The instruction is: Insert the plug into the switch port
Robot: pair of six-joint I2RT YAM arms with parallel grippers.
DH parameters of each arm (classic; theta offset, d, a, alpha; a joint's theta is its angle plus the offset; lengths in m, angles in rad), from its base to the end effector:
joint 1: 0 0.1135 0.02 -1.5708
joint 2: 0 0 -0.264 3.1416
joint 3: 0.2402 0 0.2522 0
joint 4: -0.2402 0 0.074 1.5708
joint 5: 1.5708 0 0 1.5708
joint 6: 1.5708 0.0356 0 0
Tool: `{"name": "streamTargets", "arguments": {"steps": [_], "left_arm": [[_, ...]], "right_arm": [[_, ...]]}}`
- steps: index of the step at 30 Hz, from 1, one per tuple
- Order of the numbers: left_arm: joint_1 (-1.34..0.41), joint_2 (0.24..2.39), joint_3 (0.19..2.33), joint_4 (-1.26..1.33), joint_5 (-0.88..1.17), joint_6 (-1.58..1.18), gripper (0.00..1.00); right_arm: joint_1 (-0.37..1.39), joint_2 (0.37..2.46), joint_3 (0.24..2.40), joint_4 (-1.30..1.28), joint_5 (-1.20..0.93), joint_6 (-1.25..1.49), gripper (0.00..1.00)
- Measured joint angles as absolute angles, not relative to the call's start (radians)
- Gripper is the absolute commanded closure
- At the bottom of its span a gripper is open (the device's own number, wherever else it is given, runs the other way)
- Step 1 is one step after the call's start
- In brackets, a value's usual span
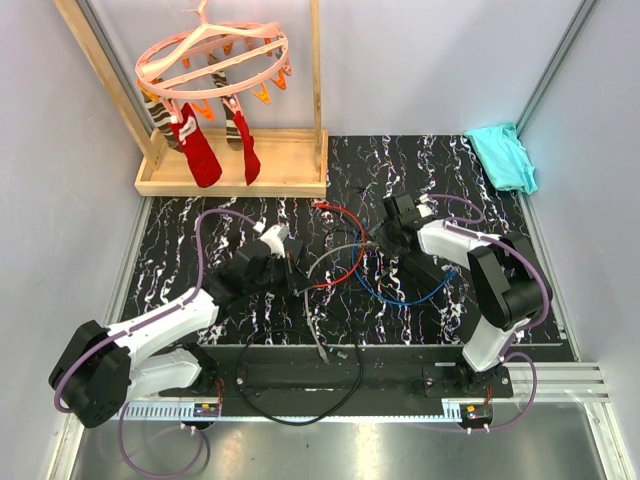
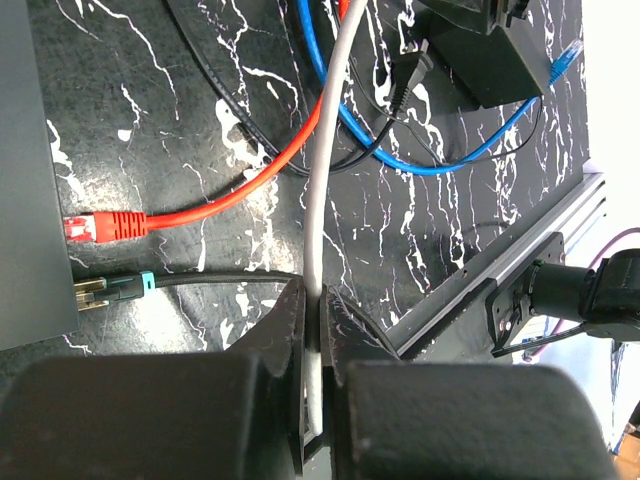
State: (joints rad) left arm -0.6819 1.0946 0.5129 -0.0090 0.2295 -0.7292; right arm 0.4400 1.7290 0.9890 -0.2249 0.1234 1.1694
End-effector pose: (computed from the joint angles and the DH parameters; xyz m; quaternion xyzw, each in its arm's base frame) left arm 0.1710 -0.1493 0.2031 0.0332 0.8775 -0.3801 0.2904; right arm 0.3142 0.1431 0.1635 0.3570 0.8834 0.1738 0.2489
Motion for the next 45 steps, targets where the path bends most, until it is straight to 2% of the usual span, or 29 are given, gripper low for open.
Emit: {"name": "streamTargets", "arguments": {"steps": [2,9,10,12,13,14,16,17,21,27,35,39,41,45], "left_arm": [[-0.682,1.095,0.513,-0.007,0.229,-0.729,0.99],[-0.683,1.095,0.502,-0.006,0.23,-0.729,0.96],[-0.683,1.095,0.5,-0.007,0.231,-0.729,0.96],[-0.685,1.095,0.496,-0.009,0.232,-0.729,0.91],[-0.685,1.095,0.496,-0.009,0.233,-0.728,0.88],[-0.685,1.094,0.496,-0.009,0.234,-0.726,0.8],[-0.687,1.089,0.496,-0.012,0.236,-0.721,0.73],[-0.688,1.081,0.496,-0.02,0.236,-0.721,0.65],[-0.688,1.026,0.496,-0.069,0.231,-0.707,0.46],[-0.683,0.928,0.523,-0.192,0.185,-0.668,0.27],[-0.595,0.864,0.636,-0.33,0.133,-0.599,0.12],[-0.529,0.868,0.656,-0.372,0.126,-0.566,0.06],[-0.495,0.877,0.656,-0.386,0.125,-0.551,0.01],[-0.426,0.92,0.66,-0.412,0.124,-0.525,0.01]], "right_arm": [[0.439,1.732,0.992,-0.222,0.123,1.171,0.53],[0.438,1.737,0.995,-0.221,0.12,1.176,0.78],[0.438,1.737,0.995,-0.221,0.12,1.174,0.85],[0.437,1.739,0.995,-0.221,0.121,1.174,0.92],[0.437,1.739,0.995,-0.221,0.12,1.17,0.99],[0.437,1.739,0.995,-0.221,0.12,1.167,1.0],[0.436,1.739,0.997,-0.221,0.118,1.156,1.0],[0.436,1.739,1.001,-0.224,0.115,1.147,1.0],[0.435,1.723,1.049,-0.24,0.111,1.071,1.0],[0.415,1.652,1.292,-0.356,0.091,0.789,1.0],[0.284,1.612,1.816,-0.462,0.093,0.209,1.0],[0.278,1.617,1.982,-0.462,0.04,-0.096,1.0],[0.28,1.618,1.99,-0.46,-0.018,-0.199,1.0],[0.306,1.621,1.869,-0.457,-0.141,-0.406,1.0]]}}
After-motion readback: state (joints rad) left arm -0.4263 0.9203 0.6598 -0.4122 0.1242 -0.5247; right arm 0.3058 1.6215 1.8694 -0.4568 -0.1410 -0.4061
